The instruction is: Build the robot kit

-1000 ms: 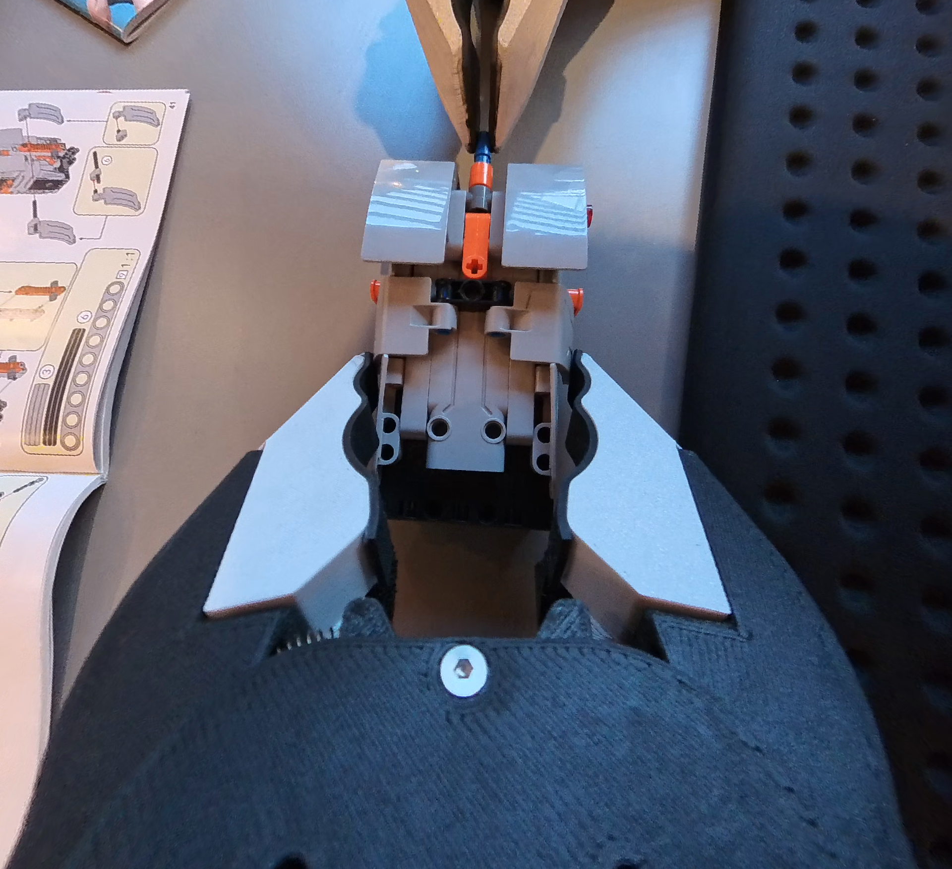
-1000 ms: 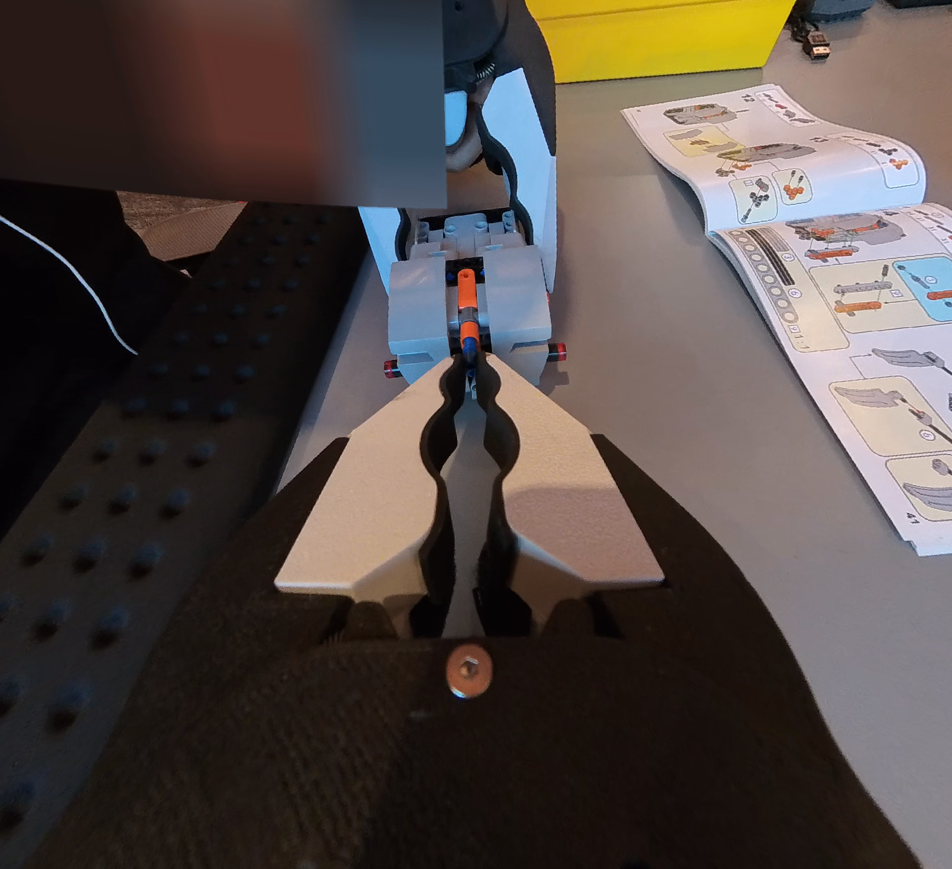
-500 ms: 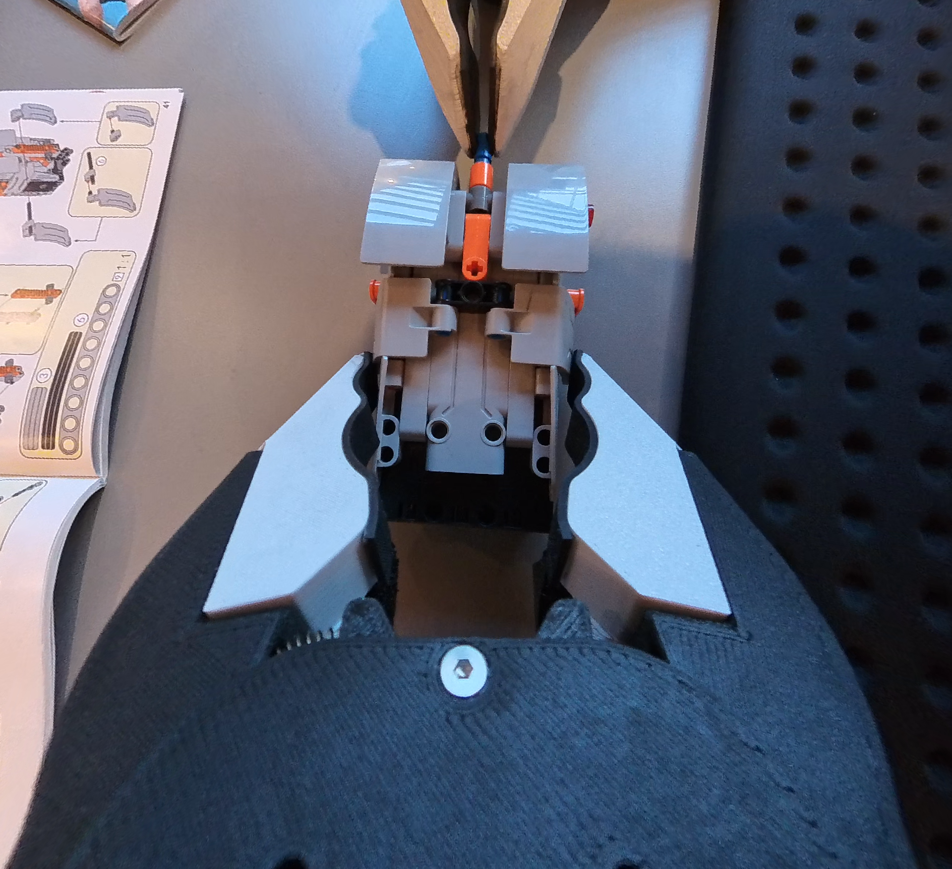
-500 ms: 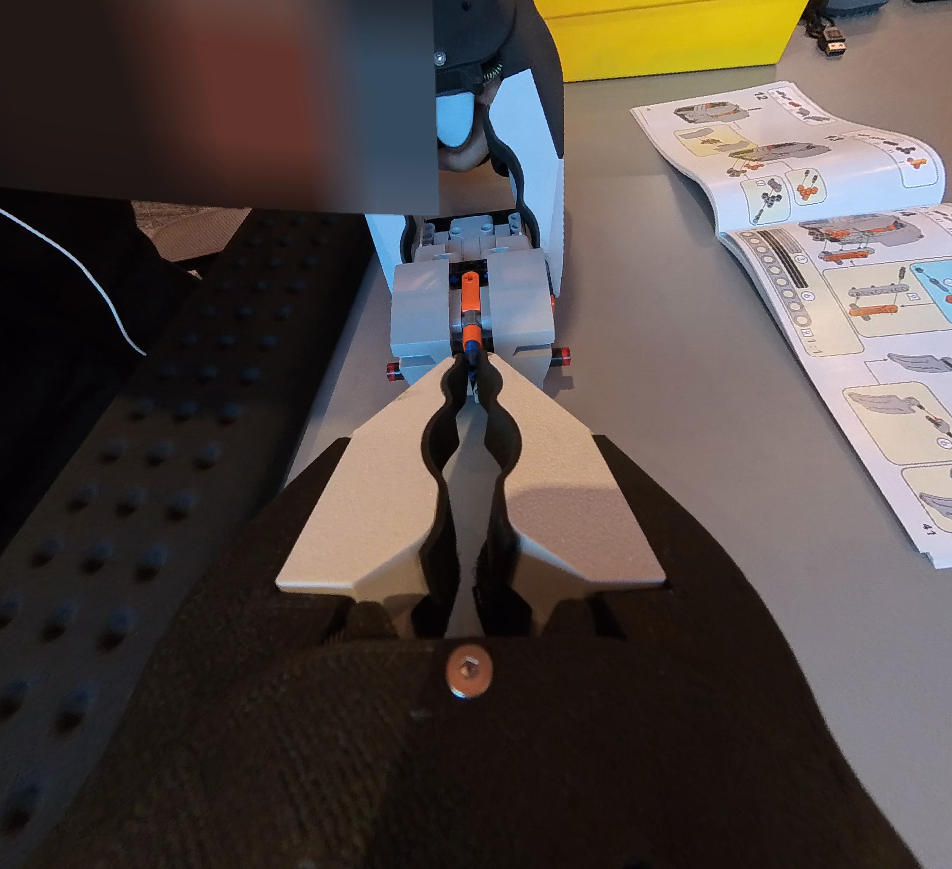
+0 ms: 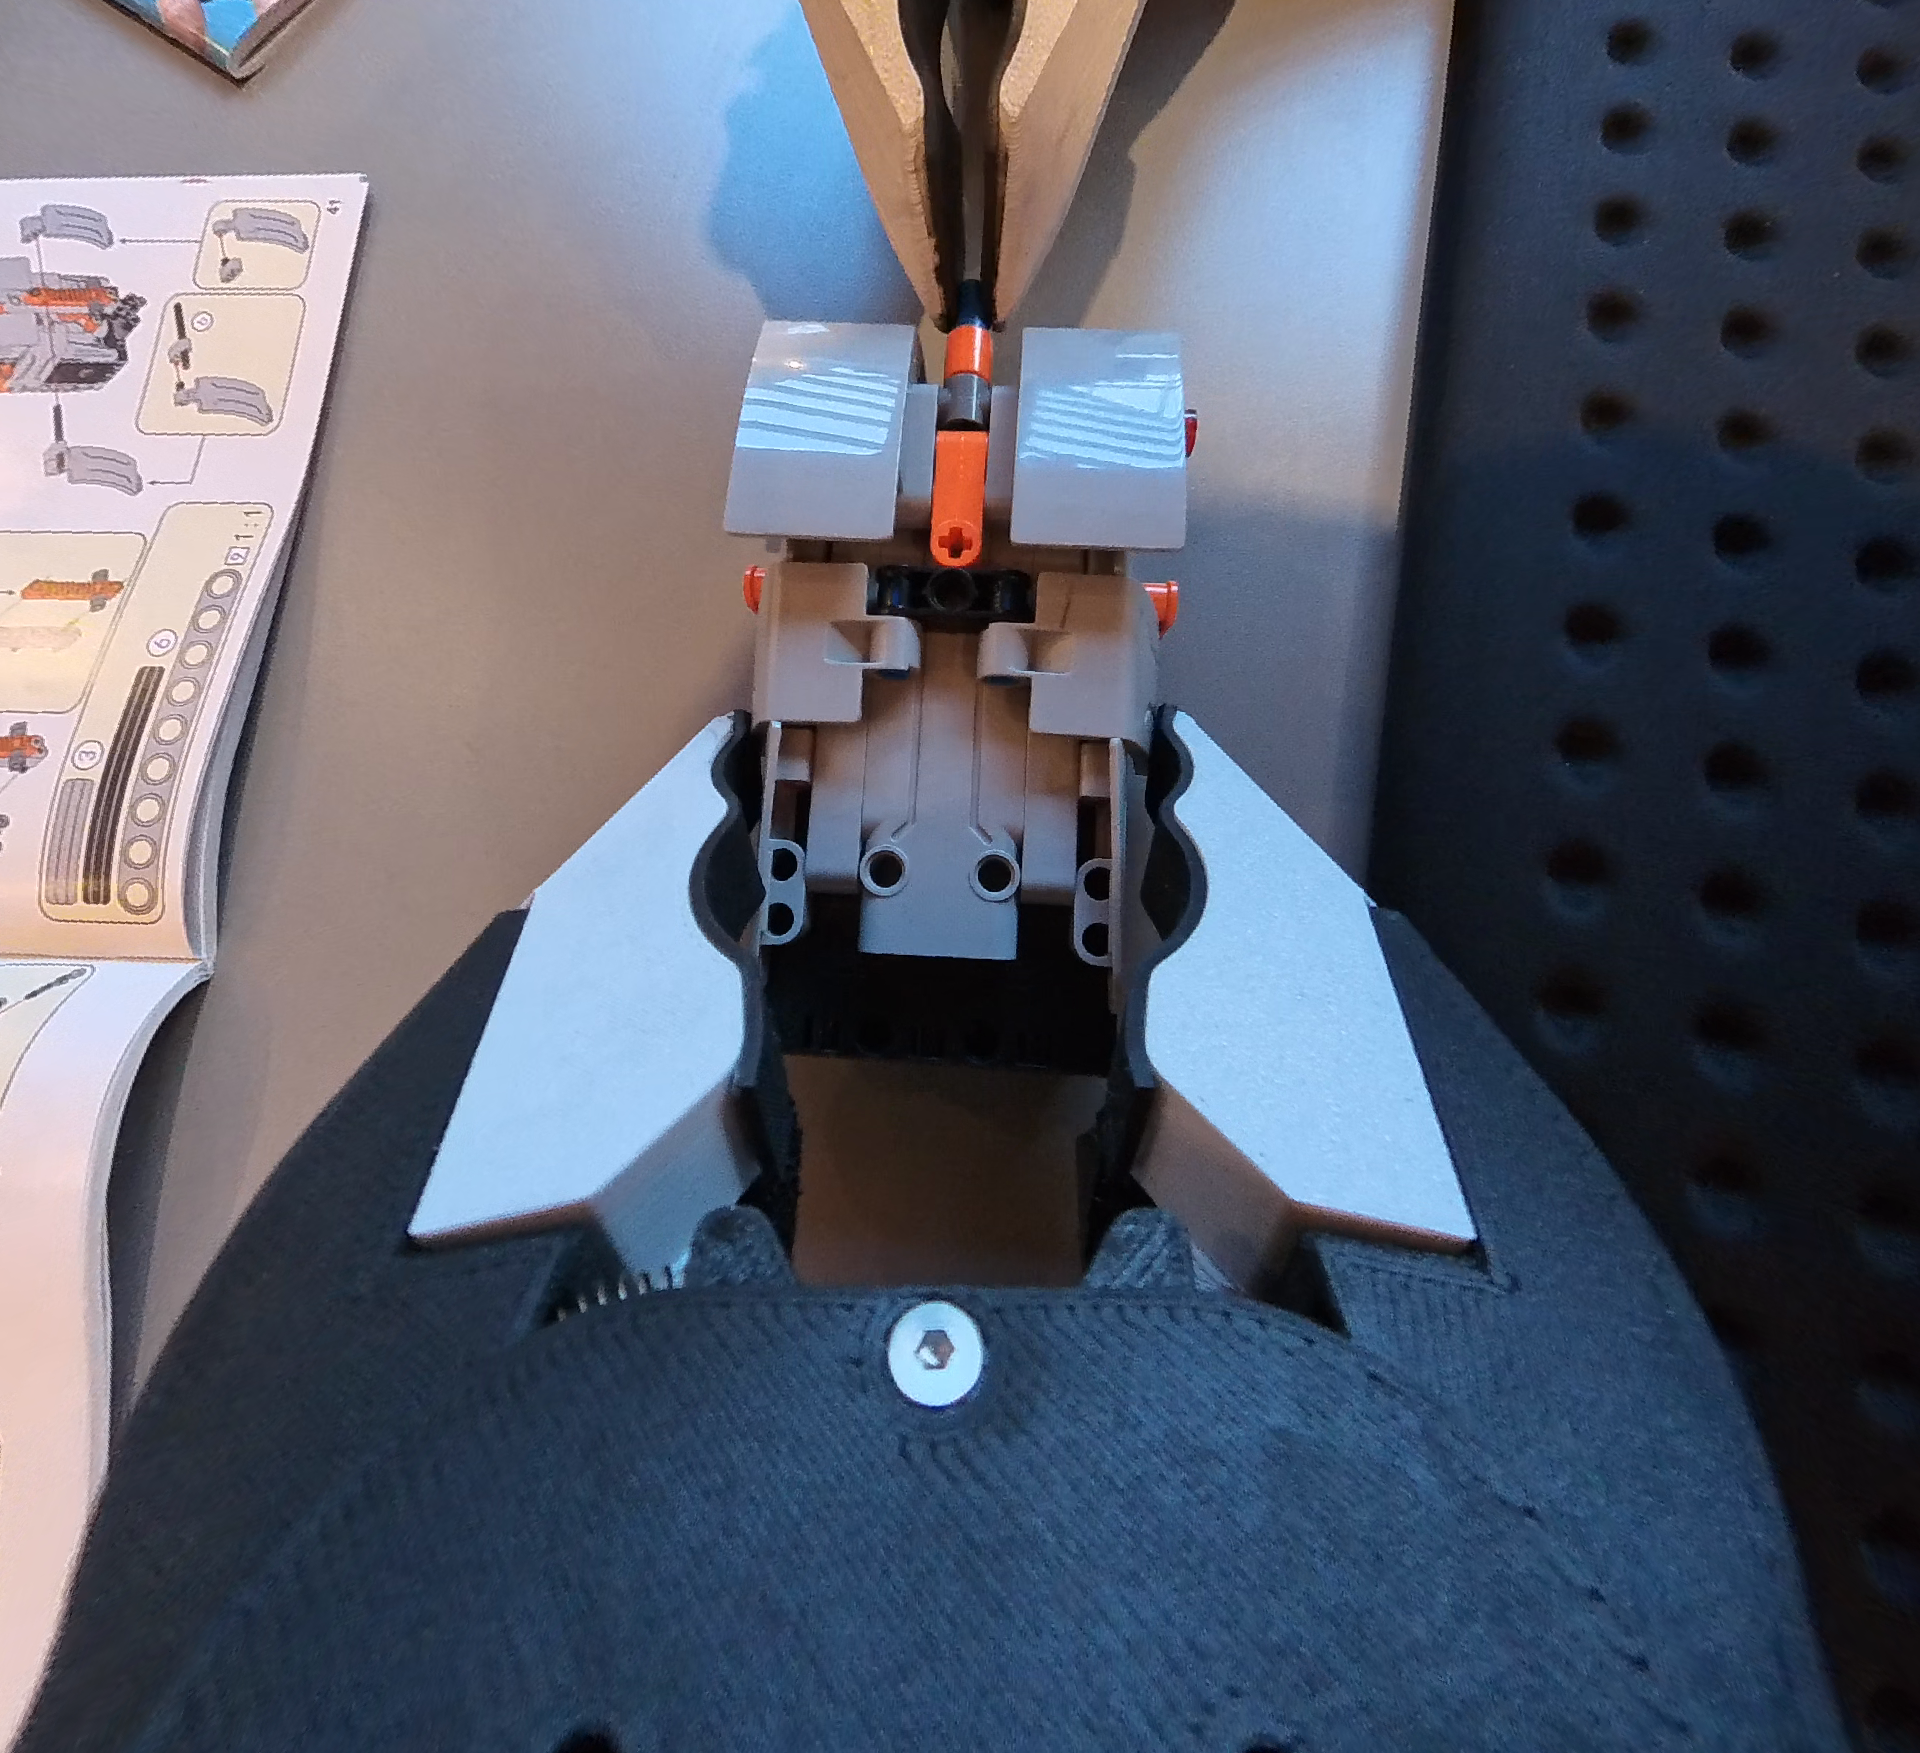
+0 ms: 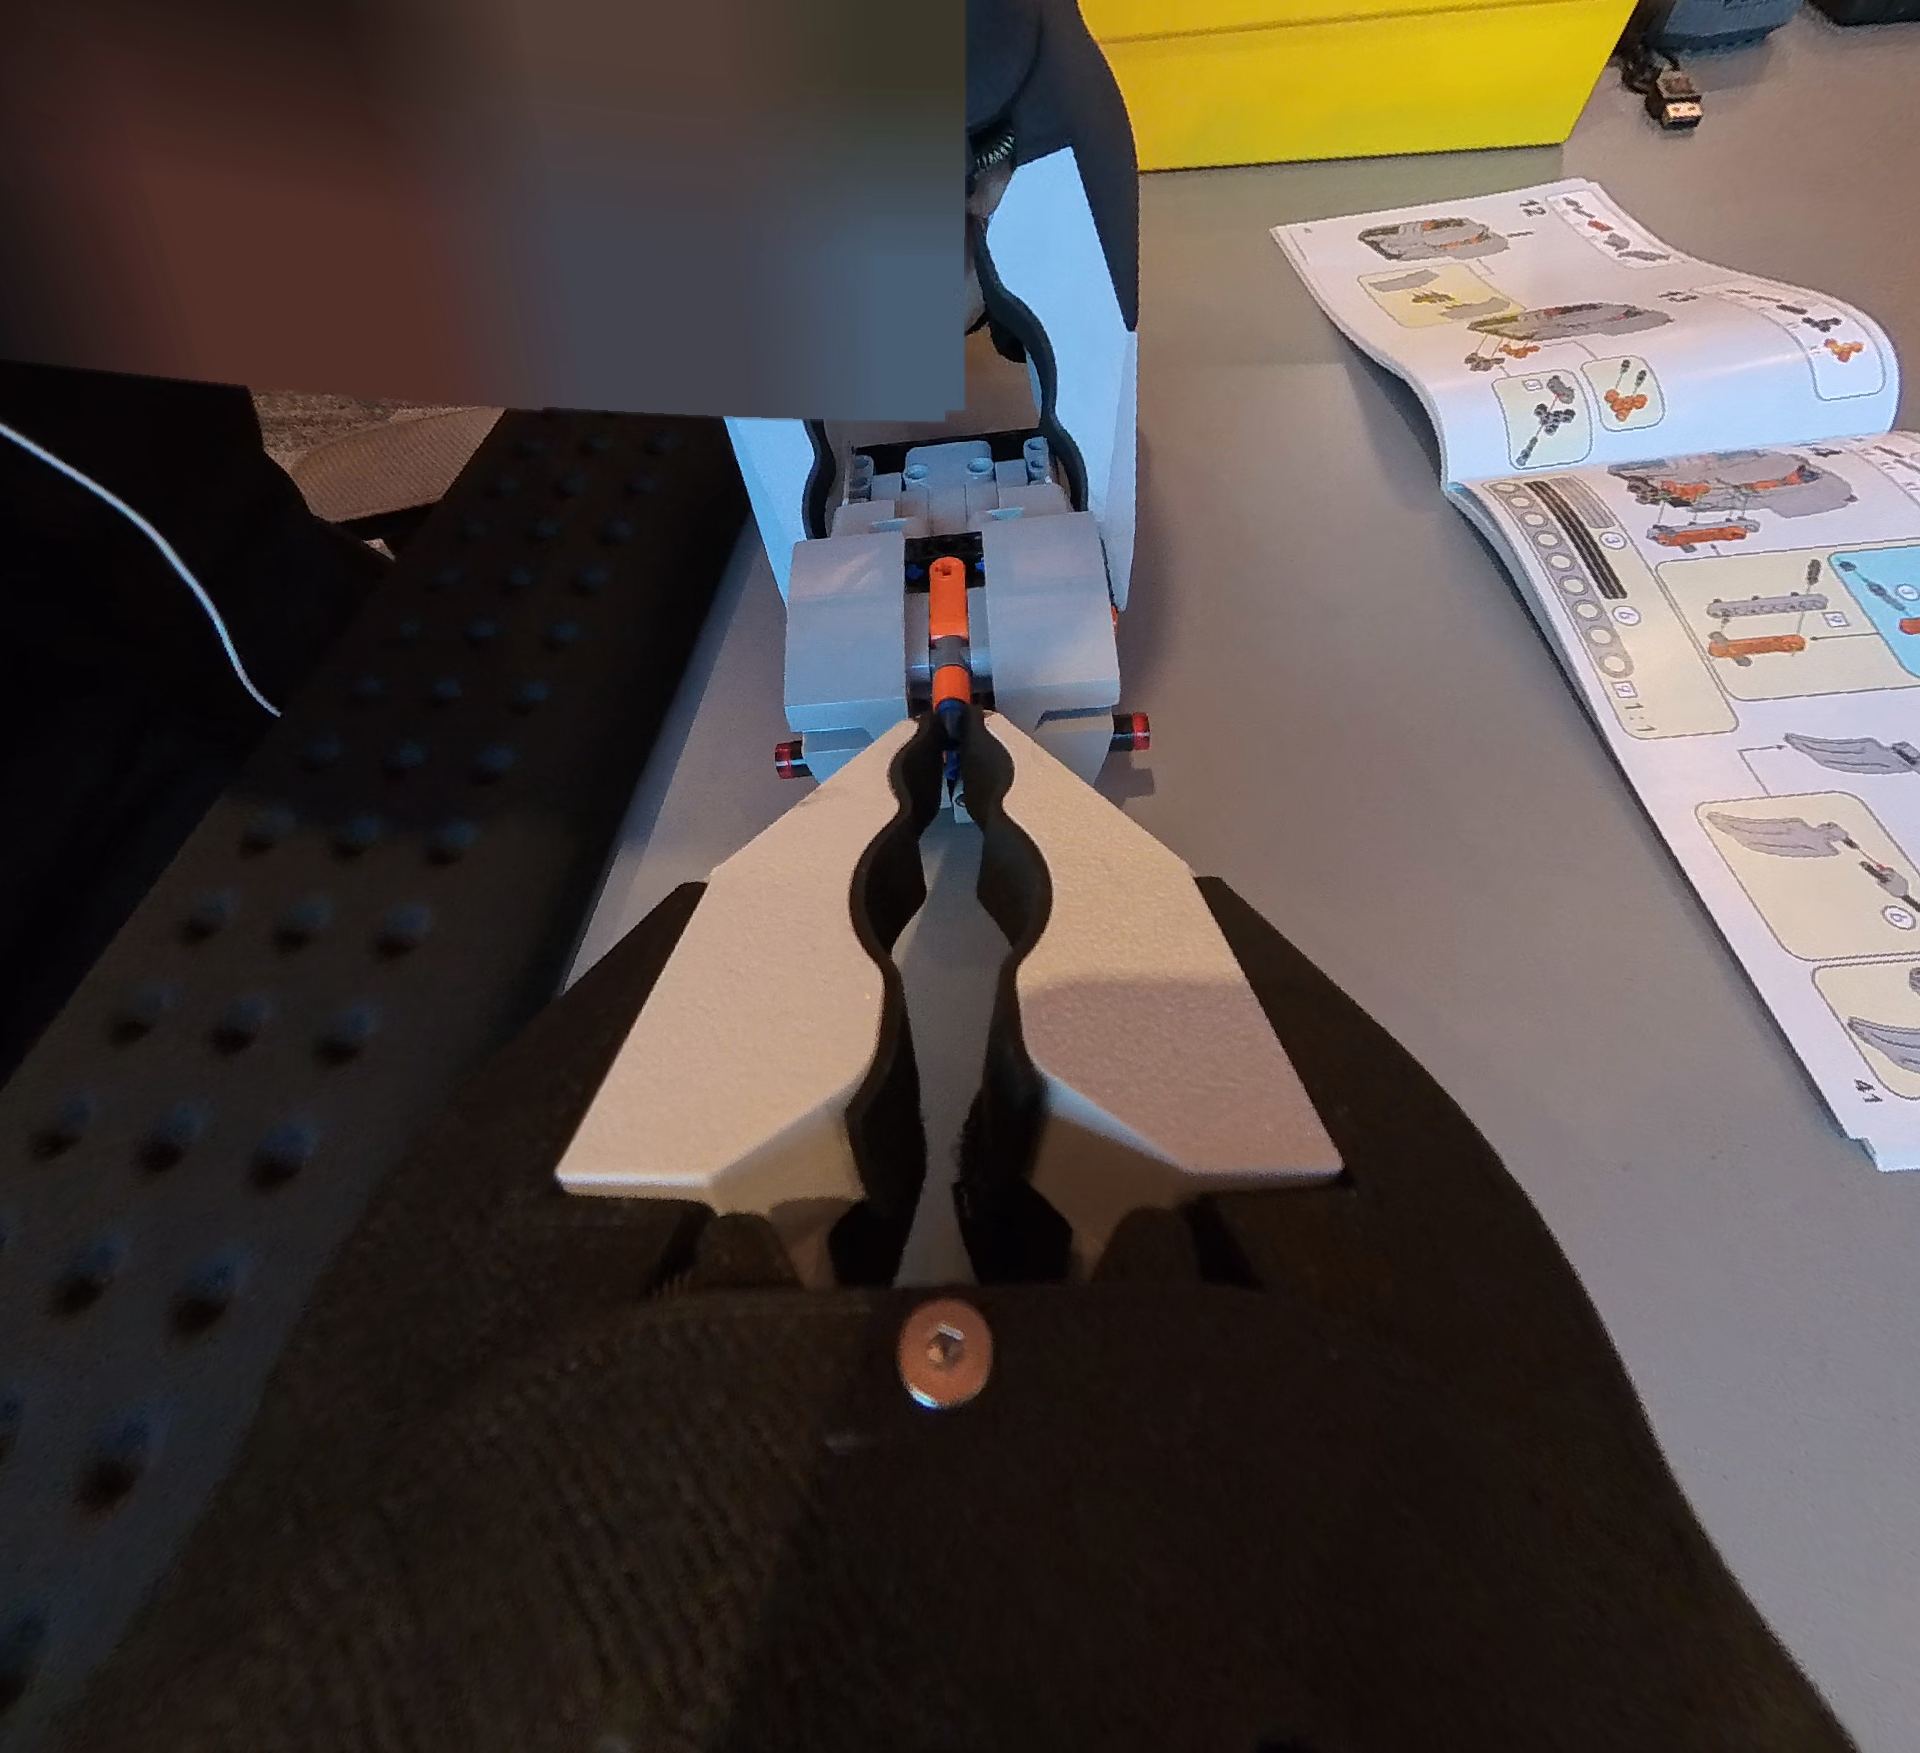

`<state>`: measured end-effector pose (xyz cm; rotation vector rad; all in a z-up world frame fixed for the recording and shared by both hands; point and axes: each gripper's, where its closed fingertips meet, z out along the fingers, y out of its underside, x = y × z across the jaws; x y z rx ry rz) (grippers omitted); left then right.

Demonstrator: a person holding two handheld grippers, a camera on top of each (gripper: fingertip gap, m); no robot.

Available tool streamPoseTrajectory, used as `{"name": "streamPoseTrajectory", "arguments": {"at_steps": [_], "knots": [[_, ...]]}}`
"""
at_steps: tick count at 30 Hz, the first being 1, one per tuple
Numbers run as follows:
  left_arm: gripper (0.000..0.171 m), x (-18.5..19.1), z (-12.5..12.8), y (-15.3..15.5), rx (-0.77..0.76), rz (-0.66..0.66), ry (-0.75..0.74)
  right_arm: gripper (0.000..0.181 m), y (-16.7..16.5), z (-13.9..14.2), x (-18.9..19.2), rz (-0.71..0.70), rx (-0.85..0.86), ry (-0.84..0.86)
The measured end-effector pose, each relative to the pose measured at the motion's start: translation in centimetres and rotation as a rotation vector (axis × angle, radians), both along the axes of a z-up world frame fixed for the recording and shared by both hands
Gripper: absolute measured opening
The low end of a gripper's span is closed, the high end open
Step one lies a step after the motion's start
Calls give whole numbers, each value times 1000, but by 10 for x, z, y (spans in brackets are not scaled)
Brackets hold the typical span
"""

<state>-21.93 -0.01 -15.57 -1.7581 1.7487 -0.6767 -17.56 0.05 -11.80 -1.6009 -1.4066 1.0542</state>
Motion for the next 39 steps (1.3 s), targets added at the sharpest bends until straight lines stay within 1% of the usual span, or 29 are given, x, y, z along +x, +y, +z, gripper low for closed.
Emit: {"name": "streamPoseTrajectory", "arguments": {"at_steps": [4, 6, 8, 10, 13, 15, 18, 28, 39], "knots": [[73, 0, 0, 0, 0, 2, -10, 2, 1, 0, 0, -1, -18, 7], [73, 0, 0, 0, 2, 1, -11, 2, 1, 0, 1, 0, 0, 3], [73, 0, 1, 0, 1, 2, -17, 3, 1, 5, 3, -7, 21, 34], [73, 0, 1, 0, 0, 2, -19, 2, 5, 10, 7, -30, 7, 68], [73, 0, 1, 0, -4, 3, -22, 8, 6, 5, 9, -31, -5, 36], [73, 0, 1, 0, -3, 5, -26, 8, 4, 1, 7, -21, 10, 9], [73, 0, 1, 0, -3, 7, -28, 2, 1, -1, 4, -6, 23, -5], [73, 1, 1, 0, -6, 20, -35, 1, 2, 1, 1, -15, 4, -4], [73, 1, 0, 0, -2, 9, -21, 1, 0, 1, -1, -8, 29, -34]]}}
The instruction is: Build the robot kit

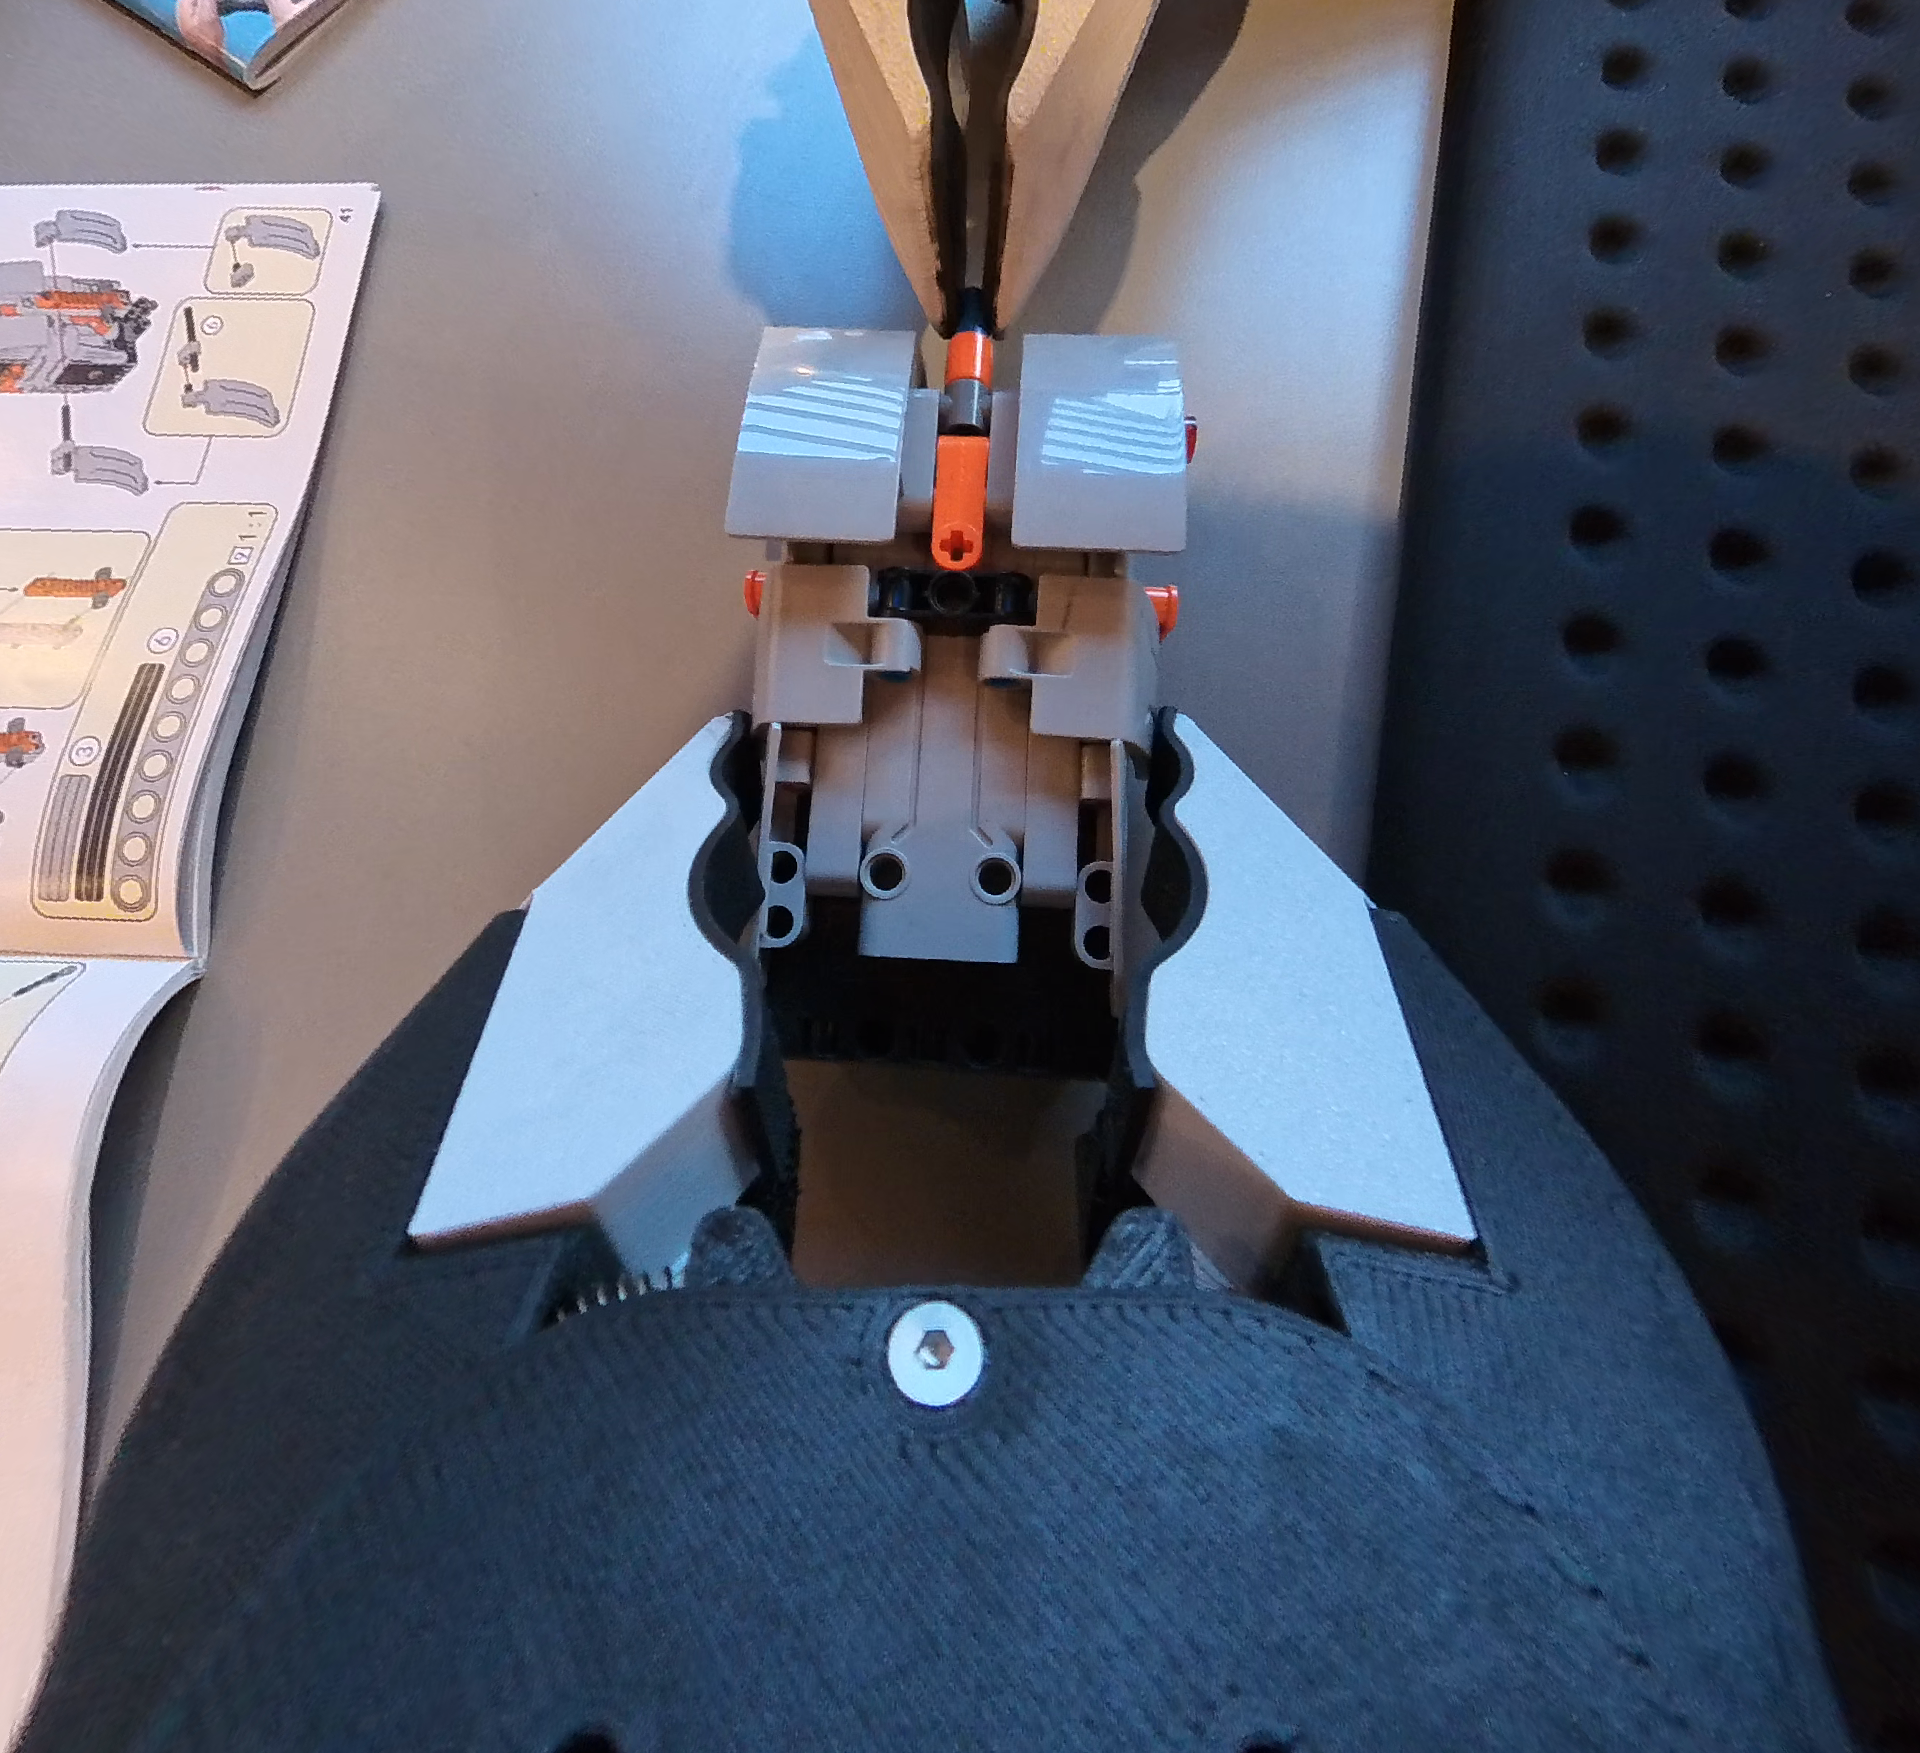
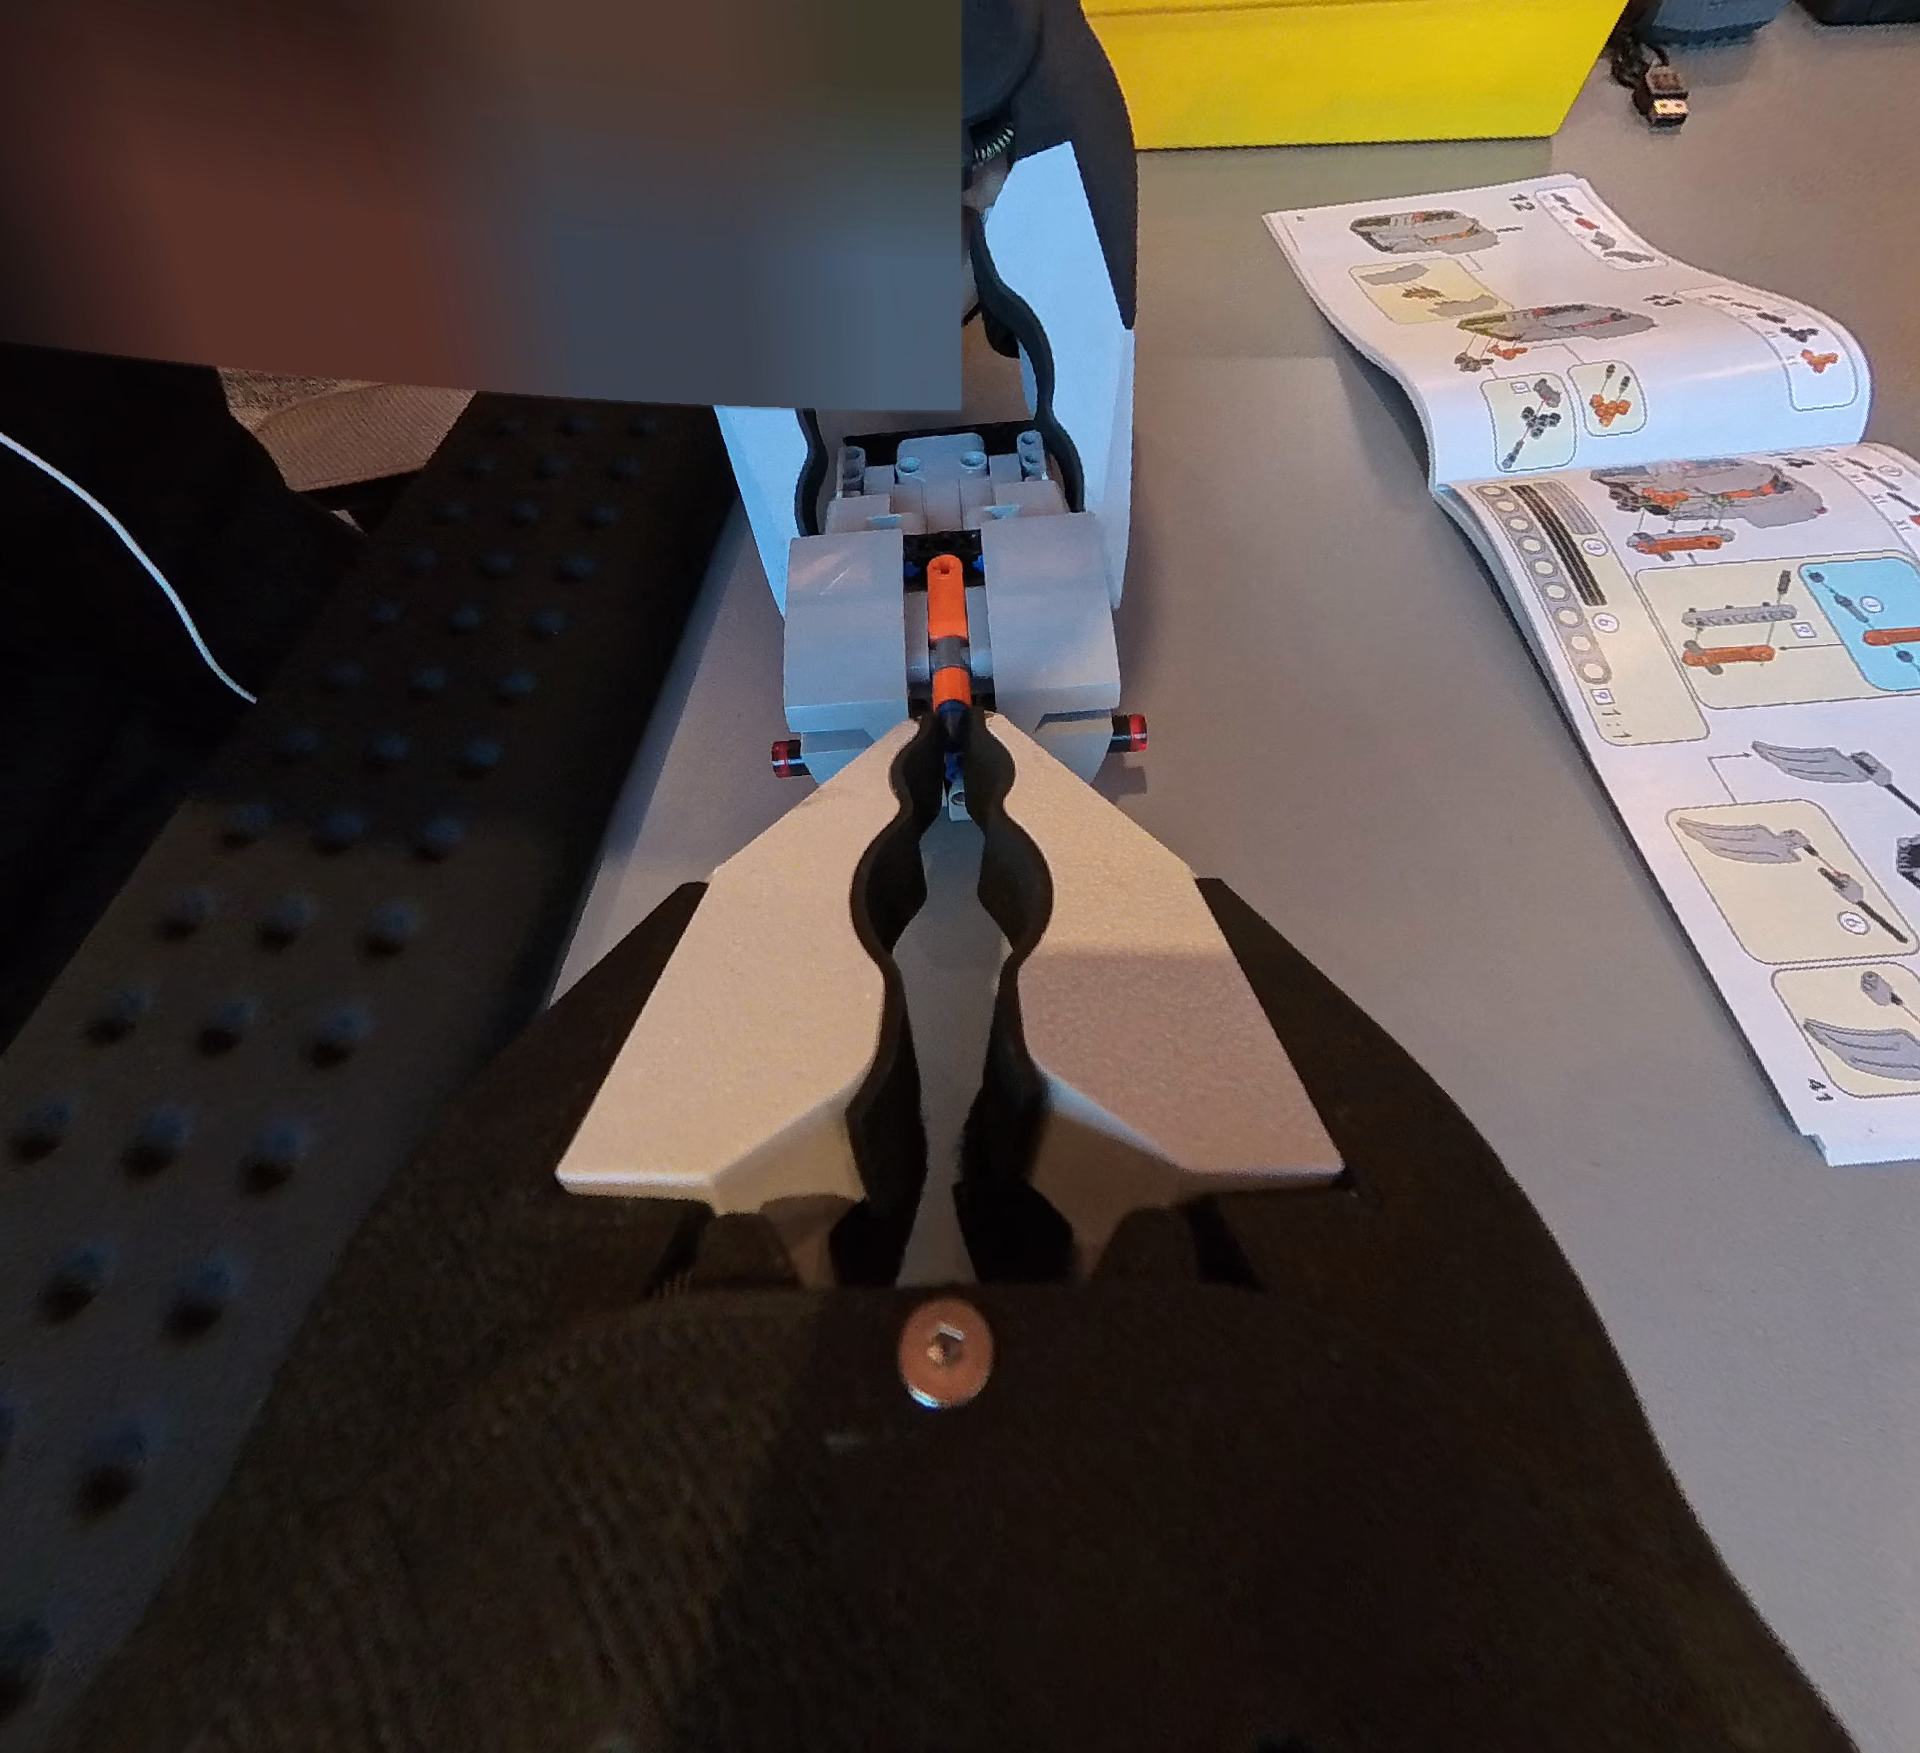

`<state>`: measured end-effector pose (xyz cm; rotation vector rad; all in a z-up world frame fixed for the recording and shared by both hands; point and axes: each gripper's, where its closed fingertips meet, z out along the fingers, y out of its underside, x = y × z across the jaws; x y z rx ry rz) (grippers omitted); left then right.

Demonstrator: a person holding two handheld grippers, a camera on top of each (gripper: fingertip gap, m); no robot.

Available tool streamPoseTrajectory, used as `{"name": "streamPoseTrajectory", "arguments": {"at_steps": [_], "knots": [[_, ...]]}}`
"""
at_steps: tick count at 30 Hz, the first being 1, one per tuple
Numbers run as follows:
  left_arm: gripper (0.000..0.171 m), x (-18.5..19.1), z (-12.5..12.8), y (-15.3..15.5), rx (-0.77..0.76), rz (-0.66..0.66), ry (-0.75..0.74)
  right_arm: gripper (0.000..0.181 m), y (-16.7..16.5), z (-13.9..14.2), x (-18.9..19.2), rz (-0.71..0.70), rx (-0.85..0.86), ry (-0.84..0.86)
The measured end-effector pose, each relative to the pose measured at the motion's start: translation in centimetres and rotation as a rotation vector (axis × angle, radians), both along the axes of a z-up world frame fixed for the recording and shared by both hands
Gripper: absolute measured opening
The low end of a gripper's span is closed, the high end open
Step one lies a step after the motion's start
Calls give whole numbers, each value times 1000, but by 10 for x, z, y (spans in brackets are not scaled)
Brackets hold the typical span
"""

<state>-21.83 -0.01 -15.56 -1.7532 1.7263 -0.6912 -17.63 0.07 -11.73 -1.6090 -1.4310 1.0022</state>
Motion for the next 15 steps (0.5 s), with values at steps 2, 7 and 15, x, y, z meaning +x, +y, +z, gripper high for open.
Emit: {"name": "streamPoseTrajectory", "arguments": {"at_steps": [2, 7, 15], "knots": [[73, 0, 0, 0, 1, -1, -2, 1, 0, 0, 0, -1, -2, 10], [73, 0, 0, -1, 6, -16, -5, 2, -1, -2, 2, 13, 1, 12], [73, 1, 0, 0, 10, -10, -4, 1, 0, -1, 0, -12, -20, 27]]}}
